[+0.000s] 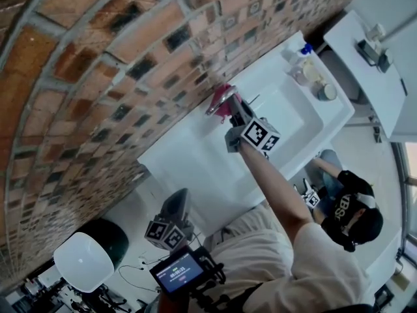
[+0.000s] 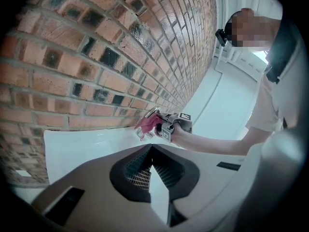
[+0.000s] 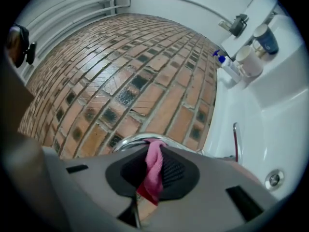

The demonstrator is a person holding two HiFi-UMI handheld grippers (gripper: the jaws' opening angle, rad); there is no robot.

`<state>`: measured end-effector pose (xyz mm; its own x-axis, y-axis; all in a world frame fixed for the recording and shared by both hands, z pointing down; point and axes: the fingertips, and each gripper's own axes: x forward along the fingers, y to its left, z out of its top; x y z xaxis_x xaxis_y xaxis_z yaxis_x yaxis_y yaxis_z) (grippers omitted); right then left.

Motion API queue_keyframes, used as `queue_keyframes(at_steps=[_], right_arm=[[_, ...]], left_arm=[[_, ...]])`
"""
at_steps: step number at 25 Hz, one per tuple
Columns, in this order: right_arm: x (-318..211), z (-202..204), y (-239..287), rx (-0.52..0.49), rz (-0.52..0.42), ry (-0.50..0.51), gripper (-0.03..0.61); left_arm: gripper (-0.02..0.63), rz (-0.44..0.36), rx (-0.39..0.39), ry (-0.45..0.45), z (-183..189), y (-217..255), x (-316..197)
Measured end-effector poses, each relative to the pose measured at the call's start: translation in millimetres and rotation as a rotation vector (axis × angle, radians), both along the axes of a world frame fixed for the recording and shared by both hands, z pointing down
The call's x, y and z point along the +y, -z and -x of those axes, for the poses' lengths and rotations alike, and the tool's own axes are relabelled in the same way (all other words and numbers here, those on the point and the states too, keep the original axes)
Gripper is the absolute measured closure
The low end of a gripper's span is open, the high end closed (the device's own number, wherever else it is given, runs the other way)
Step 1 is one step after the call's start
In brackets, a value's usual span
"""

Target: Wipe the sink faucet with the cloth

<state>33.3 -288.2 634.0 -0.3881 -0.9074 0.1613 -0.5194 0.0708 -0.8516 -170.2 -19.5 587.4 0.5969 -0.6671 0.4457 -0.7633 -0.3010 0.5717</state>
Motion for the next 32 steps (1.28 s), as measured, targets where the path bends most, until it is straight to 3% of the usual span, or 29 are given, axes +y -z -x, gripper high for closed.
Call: queue_keyframes(at_steps=[4,9,14,26,32], right_arm=[[3,1,14,0.063,-0.066,0.044,0.528],[20,19,23,0.153,-0.198,0.201,0.528],[32,45,33,0.215,-0.253,0.334,0.528],[58,77,-10,0.157,-0.189,0.426,0.528],[74,110,-27,0.191,-0.17,0.512,0.528]], left_arm=[[0.611,-0.011,0.002,0.005,2,-1,4],[0.611,0.001,0.009,0.011,2,1,8],[0.611,0.01,0.02,0.01,-2,-4,13],[0.611,0.01,0.023,-0.008,-15,-6,13],[0.611,0.016,0.021,-0.001,-15,-3,13]])
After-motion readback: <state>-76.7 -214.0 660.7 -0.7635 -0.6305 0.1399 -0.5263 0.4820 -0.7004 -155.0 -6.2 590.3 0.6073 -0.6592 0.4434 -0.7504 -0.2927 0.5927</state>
